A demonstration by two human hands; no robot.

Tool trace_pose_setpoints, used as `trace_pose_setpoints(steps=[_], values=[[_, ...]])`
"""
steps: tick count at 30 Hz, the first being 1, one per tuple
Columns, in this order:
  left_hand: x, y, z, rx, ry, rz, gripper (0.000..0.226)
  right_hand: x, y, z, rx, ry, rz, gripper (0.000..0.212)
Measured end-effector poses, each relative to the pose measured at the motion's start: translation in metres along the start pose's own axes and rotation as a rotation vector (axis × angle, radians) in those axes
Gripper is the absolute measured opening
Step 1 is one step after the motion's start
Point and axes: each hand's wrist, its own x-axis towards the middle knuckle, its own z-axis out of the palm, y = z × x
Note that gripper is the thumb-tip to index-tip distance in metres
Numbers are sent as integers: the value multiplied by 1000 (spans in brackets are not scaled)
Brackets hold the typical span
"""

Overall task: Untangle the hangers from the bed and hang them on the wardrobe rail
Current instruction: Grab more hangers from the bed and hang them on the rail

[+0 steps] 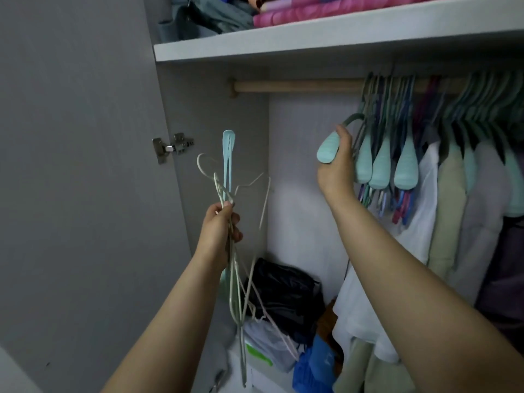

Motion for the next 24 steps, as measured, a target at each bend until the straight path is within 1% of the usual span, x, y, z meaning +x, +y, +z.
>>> trace_pose_setpoints(steps=[2, 3, 5, 6, 7, 8, 9, 11, 13, 15, 17, 19, 21, 24], values=[[-6, -4, -5, -95, -51, -46, 9, -29, 13, -4, 37, -89, 44, 82], [-9, -6, -7, -143, -68, -73, 11, -50, 16, -5, 54, -145, 107, 84], [-16, -12, -10, -218, -87, -115, 14, -93, 15, -4, 70, -320, 326, 82], [-19, -16, -10, -238, -94, -127, 15, -114, 13, -1, 65, -450, 457, 89], [-22, -20, -10, -247, -99, -134, 16, -133, 8, 1, 51, -595, 557, 106], [-25, -24, -9, -247, -100, -135, 16, -149, 5, 3, 38, -735, 612, 124], [-27, -29, -8, -244, -98, -134, 16, -162, 1, 5, 4, -864, 624, 136], [-31, -36, -6, -242, -90, -132, 16, -182, -6, 6, -169, -1063, 573, 145], [-34, -42, -5, -225, -87, -127, 16, -197, -7, 5, -301, -1161, 537, 151], [-37, -48, -5, -192, -78, -112, 16, -204, -6, 4, -268, -1182, 632, 150], [-38, -54, -5, -177, -63, -103, 15, -206, -8, 4, -168, -1138, 745, 136], [-38, -57, -4, -128, -30, -84, 12, -208, -9, 3, -65, -1026, 779, 118], [-39, -55, -5, 15, 5, -54, 9, -207, -5, 0, 14, -865, 768, 109], [-39, -49, -7, 152, 30, -14, 16, -206, 4, -5, 178, -685, 785, 88]])
